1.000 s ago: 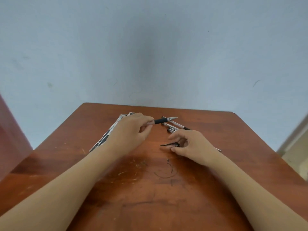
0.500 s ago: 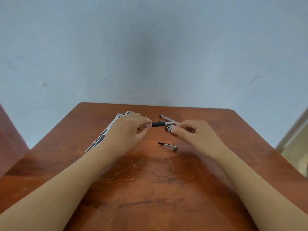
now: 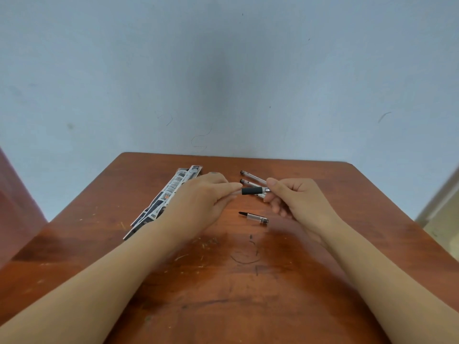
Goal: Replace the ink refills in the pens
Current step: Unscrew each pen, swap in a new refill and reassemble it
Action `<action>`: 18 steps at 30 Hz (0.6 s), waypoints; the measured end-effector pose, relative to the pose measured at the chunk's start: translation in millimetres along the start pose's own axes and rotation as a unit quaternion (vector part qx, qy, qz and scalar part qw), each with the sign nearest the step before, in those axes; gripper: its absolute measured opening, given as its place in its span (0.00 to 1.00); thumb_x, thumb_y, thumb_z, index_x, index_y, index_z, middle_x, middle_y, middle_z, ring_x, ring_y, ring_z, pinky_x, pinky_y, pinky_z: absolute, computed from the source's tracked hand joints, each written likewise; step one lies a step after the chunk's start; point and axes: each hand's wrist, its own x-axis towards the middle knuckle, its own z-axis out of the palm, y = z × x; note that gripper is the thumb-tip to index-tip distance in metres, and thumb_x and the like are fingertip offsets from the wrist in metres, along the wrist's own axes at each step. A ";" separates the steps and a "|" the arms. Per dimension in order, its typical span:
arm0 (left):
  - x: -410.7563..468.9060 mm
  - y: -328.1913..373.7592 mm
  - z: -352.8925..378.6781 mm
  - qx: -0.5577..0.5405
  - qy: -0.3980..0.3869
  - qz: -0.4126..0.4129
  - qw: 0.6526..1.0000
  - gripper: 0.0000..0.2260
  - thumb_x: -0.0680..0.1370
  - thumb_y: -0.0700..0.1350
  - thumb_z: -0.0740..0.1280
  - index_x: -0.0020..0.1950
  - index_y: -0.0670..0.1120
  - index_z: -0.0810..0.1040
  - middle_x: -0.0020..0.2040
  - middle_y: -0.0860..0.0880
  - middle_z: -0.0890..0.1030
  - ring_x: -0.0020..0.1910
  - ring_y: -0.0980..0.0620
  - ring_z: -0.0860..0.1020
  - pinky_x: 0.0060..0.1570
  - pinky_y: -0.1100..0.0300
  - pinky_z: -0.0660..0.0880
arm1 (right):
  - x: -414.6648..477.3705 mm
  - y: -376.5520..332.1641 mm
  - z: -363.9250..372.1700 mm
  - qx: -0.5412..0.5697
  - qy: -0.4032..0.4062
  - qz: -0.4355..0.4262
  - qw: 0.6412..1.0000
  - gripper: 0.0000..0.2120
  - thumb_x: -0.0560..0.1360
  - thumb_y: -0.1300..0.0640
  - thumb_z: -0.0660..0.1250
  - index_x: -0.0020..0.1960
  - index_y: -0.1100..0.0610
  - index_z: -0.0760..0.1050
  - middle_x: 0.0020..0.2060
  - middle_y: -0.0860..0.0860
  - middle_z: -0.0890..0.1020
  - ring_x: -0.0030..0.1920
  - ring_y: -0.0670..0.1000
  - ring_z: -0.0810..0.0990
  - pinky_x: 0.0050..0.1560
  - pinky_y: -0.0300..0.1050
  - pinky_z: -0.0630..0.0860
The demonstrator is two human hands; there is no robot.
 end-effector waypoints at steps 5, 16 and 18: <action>-1.0 -0.6 -3.4 -0.006 -0.038 -0.001 0.999 0.09 0.72 0.41 0.63 0.46 0.41 0.81 0.31 0.49 0.78 0.31 0.56 0.69 0.27 0.64 0.69 | -0.4 -0.9 -2.4 -0.009 -0.011 -0.020 1.000 0.16 0.75 0.57 0.64 0.30 0.59 0.77 0.17 0.48 0.74 0.19 0.42 0.67 0.22 0.29 0.65; 1.1 -5.5 -8.7 -0.134 -0.129 -0.112 0.976 0.07 0.76 0.41 0.63 0.47 0.44 0.81 0.33 0.60 0.74 0.36 0.66 0.72 0.38 0.76 0.64 | -0.9 1.6 -5.6 -0.138 -0.042 -0.104 0.984 0.09 0.72 0.62 0.69 0.37 0.48 0.78 0.27 0.44 0.77 0.30 0.40 0.72 0.34 0.30 0.69; 1.5 -3.7 -7.8 -0.124 -0.122 -0.113 0.978 0.07 0.77 0.42 0.63 0.48 0.44 0.81 0.33 0.58 0.73 0.35 0.66 0.71 0.38 0.74 0.64 | -0.5 -0.6 -6.6 -0.133 -0.069 -0.081 0.985 0.10 0.70 0.62 0.71 0.40 0.46 0.77 0.33 0.44 0.80 0.35 0.43 0.76 0.42 0.33 0.73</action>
